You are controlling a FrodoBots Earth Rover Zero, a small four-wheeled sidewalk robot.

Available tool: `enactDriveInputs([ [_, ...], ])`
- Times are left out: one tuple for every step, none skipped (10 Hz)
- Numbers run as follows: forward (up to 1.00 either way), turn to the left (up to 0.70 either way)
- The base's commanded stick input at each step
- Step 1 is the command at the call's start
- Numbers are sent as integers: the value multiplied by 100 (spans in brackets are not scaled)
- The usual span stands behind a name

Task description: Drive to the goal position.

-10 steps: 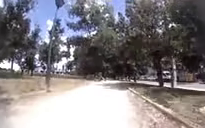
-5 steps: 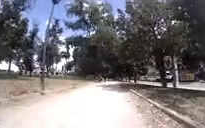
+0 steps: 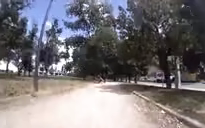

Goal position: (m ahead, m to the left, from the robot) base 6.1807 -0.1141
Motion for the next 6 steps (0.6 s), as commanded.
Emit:
enactDriveInputs([
  [100, 0],
  [100, 0],
  [100, 0],
  [100, 0],
  [100, 0],
  [100, 0],
])
